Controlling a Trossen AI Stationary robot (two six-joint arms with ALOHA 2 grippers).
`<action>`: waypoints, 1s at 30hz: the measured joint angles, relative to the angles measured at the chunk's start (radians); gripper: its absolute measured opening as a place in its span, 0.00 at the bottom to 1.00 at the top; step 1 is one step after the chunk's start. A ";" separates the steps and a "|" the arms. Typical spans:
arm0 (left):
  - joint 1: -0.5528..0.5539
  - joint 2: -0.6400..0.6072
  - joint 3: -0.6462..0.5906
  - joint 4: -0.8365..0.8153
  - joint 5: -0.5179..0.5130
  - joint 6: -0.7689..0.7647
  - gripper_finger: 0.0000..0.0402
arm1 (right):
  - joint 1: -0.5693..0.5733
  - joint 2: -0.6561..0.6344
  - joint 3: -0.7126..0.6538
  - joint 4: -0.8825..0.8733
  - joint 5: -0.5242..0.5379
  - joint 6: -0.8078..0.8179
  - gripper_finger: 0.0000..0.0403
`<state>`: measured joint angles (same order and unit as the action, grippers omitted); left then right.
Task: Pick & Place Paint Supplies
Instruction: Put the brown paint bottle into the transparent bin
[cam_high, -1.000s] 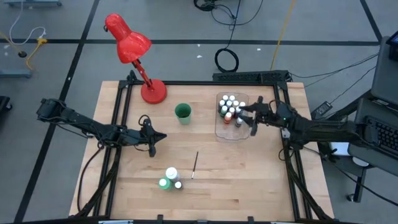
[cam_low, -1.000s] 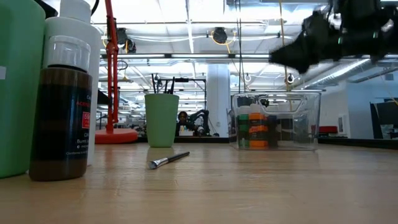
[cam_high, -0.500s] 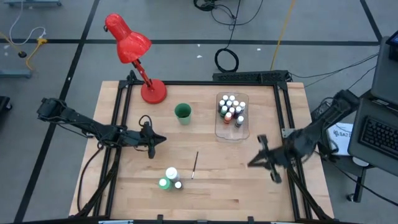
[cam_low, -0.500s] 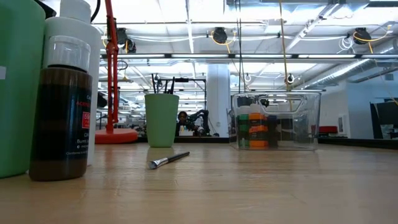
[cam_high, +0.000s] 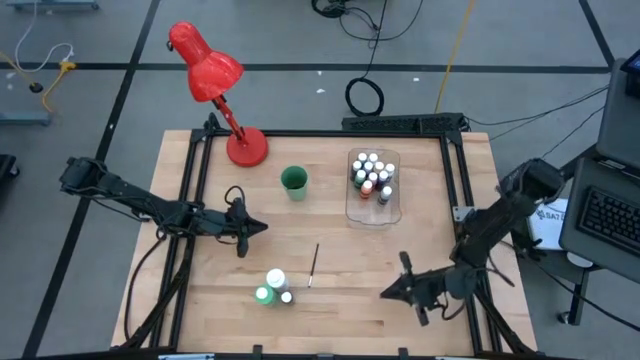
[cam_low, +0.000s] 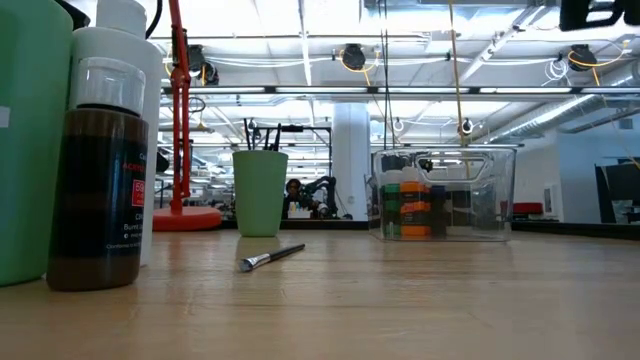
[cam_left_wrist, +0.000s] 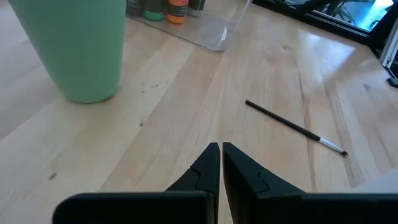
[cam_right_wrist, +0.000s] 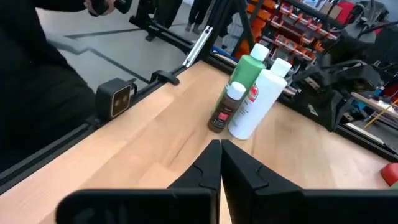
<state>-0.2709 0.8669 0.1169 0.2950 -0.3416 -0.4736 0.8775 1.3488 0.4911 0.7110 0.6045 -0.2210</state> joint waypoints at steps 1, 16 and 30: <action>0.000 0.000 0.000 0.002 0.000 0.000 0.05 | -0.002 0.022 0.000 0.023 0.001 0.001 0.01; -0.015 0.000 0.018 0.286 0.192 0.222 0.05 | -0.090 0.068 -0.058 0.166 -0.001 -0.097 0.00; -0.146 0.030 0.404 -0.140 0.091 0.387 0.05 | -0.164 -0.122 -0.244 0.198 -0.005 -0.033 0.00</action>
<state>-0.4165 0.8965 0.5207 0.1545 -0.2503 -0.0869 0.7132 1.2267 0.2476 0.9088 0.5991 -0.2541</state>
